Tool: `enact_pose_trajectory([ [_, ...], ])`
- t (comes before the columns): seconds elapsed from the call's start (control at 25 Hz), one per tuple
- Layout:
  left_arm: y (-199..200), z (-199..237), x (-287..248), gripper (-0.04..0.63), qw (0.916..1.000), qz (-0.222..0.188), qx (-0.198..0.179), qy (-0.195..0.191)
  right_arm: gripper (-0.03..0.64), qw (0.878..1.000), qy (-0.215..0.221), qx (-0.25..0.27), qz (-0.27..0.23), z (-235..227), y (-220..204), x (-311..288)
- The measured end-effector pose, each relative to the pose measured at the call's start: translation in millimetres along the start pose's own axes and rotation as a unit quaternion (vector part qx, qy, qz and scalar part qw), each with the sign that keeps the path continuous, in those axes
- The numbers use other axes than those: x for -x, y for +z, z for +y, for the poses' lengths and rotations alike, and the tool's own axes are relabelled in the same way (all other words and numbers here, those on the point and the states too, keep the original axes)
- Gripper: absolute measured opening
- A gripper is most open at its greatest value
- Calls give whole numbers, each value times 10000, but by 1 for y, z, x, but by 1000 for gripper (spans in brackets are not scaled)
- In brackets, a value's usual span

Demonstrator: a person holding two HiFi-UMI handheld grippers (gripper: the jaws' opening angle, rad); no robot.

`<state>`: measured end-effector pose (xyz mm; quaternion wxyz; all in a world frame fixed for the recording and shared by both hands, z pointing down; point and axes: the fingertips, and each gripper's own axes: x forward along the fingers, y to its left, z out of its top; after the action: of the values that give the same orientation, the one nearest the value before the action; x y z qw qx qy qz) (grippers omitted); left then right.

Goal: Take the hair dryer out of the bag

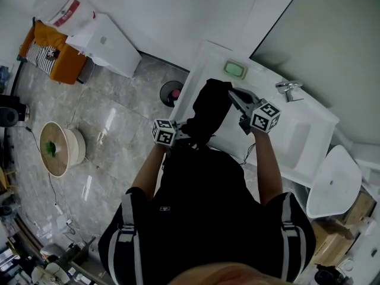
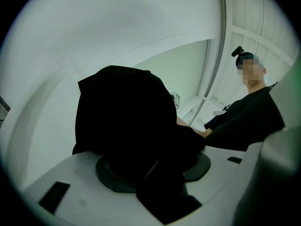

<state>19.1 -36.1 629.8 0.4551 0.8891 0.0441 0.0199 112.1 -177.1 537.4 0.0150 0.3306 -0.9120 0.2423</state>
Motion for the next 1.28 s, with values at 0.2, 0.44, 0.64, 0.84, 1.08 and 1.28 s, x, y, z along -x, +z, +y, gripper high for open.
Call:
enact_pose_trajectory([
  [0.2, 3, -1, -1, 210, 10000, 12, -47, -51, 74, 9984, -388, 399, -90, -27, 32, 19],
  [0.44, 0, -4, -2, 210, 9999, 59, -42, -97, 74, 9913, -889, 728, -646, -52, 84, 50],
  [0.64, -1, -1, 1, 210, 9999, 19, -49, -86, 72, 9769, -1234, 903, -1495, -59, 129, 79],
  [0.84, 1, 2, 5, 210, 9999, -95, 30, 10, 74, 9659, -1269, 968, -2037, -48, 157, 99],
  [1.08, 5, 6, 11, 210, 9996, -228, 42, 144, 73, 9496, -1338, 1163, -2584, -28, 189, 125],
  [1.28, 8, 7, 14, 210, 9991, -381, 102, 141, 74, 9448, -1189, 1257, -2784, -7, 198, 133],
])
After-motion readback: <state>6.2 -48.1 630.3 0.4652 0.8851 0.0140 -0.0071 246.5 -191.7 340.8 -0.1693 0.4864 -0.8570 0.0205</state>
